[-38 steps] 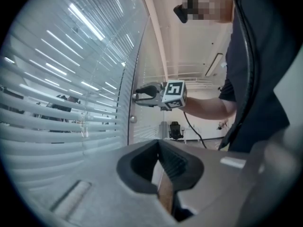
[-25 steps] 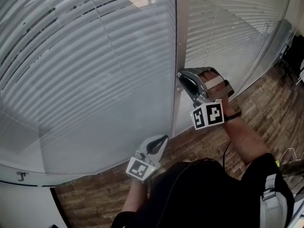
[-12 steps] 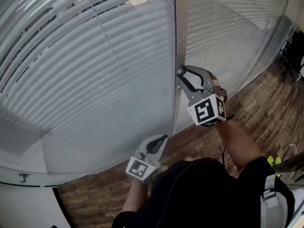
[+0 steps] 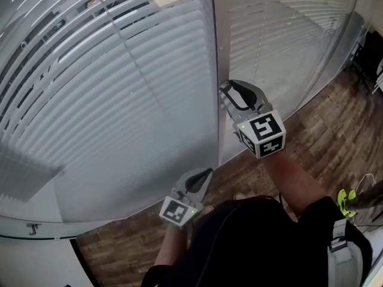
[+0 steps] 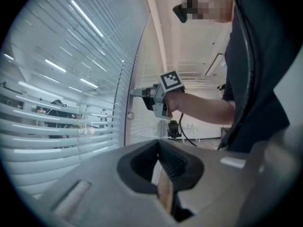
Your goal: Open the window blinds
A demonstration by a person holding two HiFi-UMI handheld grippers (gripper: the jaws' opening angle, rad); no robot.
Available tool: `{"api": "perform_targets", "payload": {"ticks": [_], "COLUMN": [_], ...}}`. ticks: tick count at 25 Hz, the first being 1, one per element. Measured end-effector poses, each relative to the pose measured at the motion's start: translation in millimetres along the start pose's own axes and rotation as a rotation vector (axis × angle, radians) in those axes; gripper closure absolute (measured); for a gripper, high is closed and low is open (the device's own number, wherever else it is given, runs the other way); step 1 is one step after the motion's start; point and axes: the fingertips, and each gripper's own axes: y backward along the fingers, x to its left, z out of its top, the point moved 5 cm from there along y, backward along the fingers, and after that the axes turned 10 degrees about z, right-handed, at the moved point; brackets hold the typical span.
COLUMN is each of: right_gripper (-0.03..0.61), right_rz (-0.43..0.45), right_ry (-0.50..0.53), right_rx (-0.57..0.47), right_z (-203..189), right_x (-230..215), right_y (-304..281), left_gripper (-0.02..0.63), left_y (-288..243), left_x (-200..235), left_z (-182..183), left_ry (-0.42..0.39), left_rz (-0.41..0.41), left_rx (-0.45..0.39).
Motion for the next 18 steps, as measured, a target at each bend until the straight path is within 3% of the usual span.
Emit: {"api": "perform_targets", "payload": {"ticks": [18], "right_gripper": [0.450], "right_rz": [0.006], "right_ry": [-0.179], "right_rx": [-0.057], "right_z": [0.4], "right_x": [-3.5], "right_y": [1.2], "left_gripper": [0.609], "left_y": [2.1], "left_x": [1.3], "left_z": [-1.6], "left_ry": [-0.003], "left_rz": [0.007], "left_rx": [0.025]}}
